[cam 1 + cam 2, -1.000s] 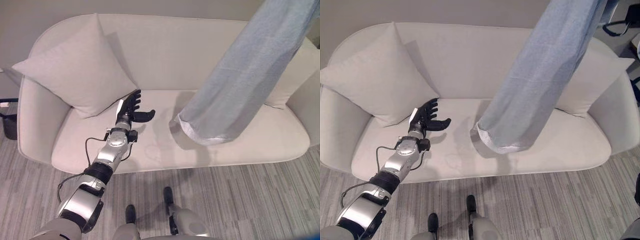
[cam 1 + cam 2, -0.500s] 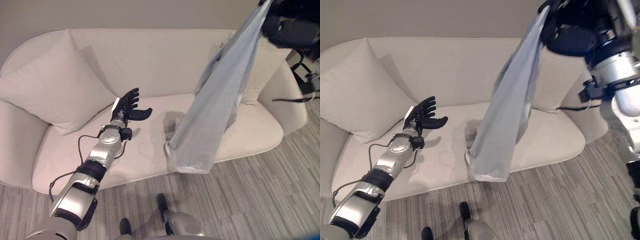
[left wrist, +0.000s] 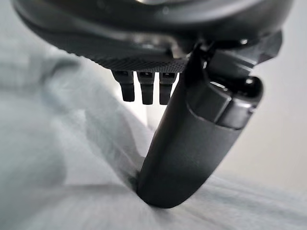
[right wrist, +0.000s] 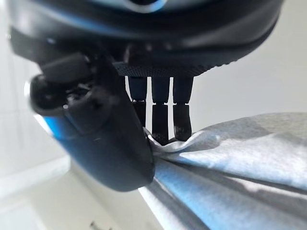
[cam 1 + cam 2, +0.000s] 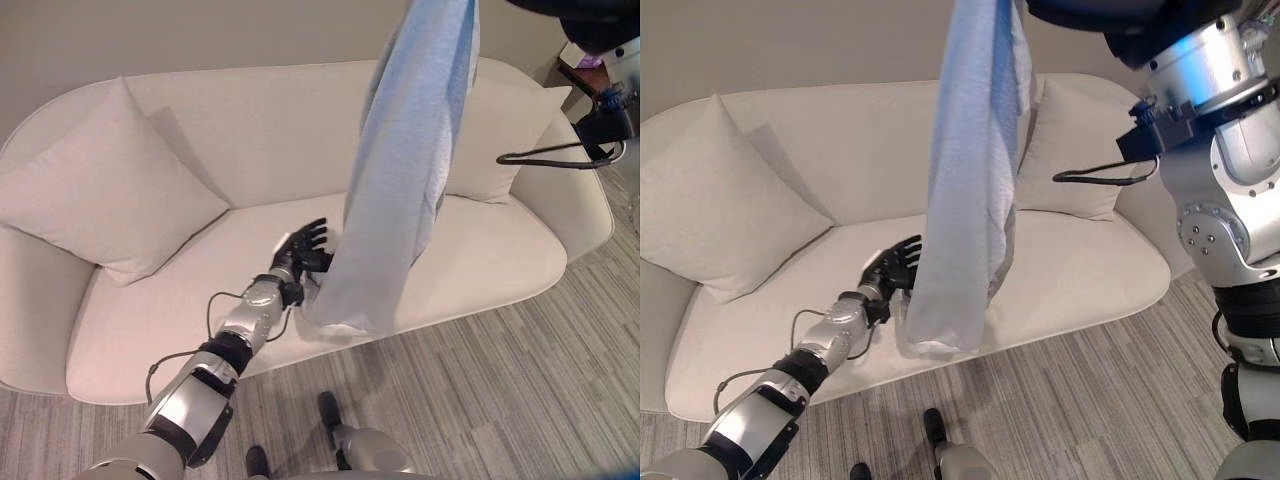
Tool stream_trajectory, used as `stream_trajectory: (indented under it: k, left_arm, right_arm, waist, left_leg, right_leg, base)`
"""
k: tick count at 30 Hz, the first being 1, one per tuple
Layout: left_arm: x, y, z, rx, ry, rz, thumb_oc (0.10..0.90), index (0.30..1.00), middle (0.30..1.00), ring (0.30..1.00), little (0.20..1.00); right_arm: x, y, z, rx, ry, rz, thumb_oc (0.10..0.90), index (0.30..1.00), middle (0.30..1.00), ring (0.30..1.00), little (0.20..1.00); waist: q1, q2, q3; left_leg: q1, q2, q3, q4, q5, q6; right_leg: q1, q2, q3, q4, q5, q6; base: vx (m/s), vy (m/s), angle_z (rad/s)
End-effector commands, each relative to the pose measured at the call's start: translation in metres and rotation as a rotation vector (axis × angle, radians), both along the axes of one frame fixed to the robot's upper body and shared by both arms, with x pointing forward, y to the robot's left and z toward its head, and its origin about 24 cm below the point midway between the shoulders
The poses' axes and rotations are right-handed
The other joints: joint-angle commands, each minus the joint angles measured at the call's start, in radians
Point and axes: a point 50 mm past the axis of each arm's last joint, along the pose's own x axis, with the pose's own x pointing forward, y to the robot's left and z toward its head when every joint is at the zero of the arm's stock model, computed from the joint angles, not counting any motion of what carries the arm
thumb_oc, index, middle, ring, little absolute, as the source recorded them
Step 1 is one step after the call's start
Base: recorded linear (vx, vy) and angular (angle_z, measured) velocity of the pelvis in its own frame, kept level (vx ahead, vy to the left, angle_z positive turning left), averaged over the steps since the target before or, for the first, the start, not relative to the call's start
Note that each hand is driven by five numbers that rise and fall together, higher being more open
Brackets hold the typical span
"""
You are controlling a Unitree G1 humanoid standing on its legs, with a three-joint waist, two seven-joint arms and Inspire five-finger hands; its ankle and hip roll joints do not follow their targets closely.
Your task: Hang the clothes on the sofa on the clothes rack.
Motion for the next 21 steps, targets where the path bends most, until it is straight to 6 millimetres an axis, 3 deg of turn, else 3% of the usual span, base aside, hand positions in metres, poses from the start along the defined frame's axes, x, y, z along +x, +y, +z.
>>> stream_trajectory:
  k: [1,5,6,12,13,14,21]
  left_arm:
    - [0.010,-0.021,0.032,-0.076,-0.119,-0.114,0.800,0.900,0.900,0.900,0.900]
    - [0.010,-0.033,0.045,-0.162,-0.144,-0.129,0.800,0.900,0.900,0.900,0.900]
    - [0.013,-0.038,0.058,-0.221,-0.174,-0.118,0.800,0.900,0.900,0.900,0.900]
    - [0.019,-0.036,0.086,-0.362,-0.236,-0.077,0.800,0.900,0.900,0.900,0.900]
    - [0.021,-0.033,0.093,-0.386,-0.263,-0.068,0.547,0.521,0.521,0.521,0.521]
    - [0.021,-0.033,0.097,-0.406,-0.273,-0.064,0.400,0.300,0.300,0.300,0.300]
    - [0.020,-0.030,0.107,-0.427,-0.321,-0.051,0.400,0.300,0.300,0.300,0.300]
  right_arm:
    - [-0.022,-0.012,0.036,0.133,-0.201,0.017,0.400,0.300,0.300,0.300,0.300]
    - [-0.017,-0.009,0.028,0.131,-0.168,0.021,0.400,0.300,0.300,0.300,0.300]
    - [-0.016,-0.008,0.023,0.135,-0.152,0.040,0.400,0.300,0.300,0.300,0.300]
    - [-0.011,-0.003,0.005,0.115,-0.089,0.071,0.400,0.300,0.300,0.300,0.300]
    - [-0.010,-0.003,0.001,0.107,-0.074,0.073,0.400,0.300,0.300,0.300,0.300]
    - [-0.010,-0.004,-0.001,0.109,-0.067,0.074,0.400,0.300,0.300,0.300,0.300]
    - [-0.015,0.000,-0.007,0.086,-0.077,0.073,0.400,0.300,0.300,0.300,0.300]
  waist:
    - [0.037,-0.025,-0.139]
    - [0.035,-0.028,-0.137]
    - [0.033,-0.030,-0.134]
    - [0.028,-0.029,-0.125]
    - [0.027,-0.027,-0.123]
    - [0.027,-0.025,-0.121]
    - [0.023,-0.017,-0.113]
  left_leg:
    - [0.013,-0.013,-0.012,0.007,-0.066,-0.017]
    - [0.012,-0.015,-0.013,0.007,-0.068,-0.016]
    - [0.012,-0.017,-0.013,0.007,-0.068,-0.016]
    - [0.013,-0.019,-0.014,0.007,-0.071,-0.015]
    - [0.014,-0.020,-0.014,0.007,-0.072,-0.014]
    - [0.015,-0.021,-0.014,0.007,-0.073,-0.014]
    - [0.020,-0.026,-0.016,0.007,-0.079,-0.010]
  right_leg:
    - [0.017,-0.069,-0.085,0.005,-0.112,0.066]
    - [0.016,-0.068,-0.078,0.005,-0.110,0.065]
    - [0.016,-0.068,-0.077,0.005,-0.108,0.066]
    - [0.016,-0.068,-0.073,0.005,-0.104,0.067]
    - [0.017,-0.068,-0.072,0.005,-0.103,0.068]
    - [0.017,-0.068,-0.072,0.005,-0.103,0.068]
    - [0.023,-0.071,-0.068,0.005,-0.099,0.069]
  base:
    - [0.00,0.000,0.00]
    - [0.00,0.000,0.00]
    - [0.00,0.000,0.00]
    - [0.00,0.000,0.00]
    - [0.00,0.000,0.00]
    - [0.00,0.000,0.00]
    - [0.00,0.000,0.00]
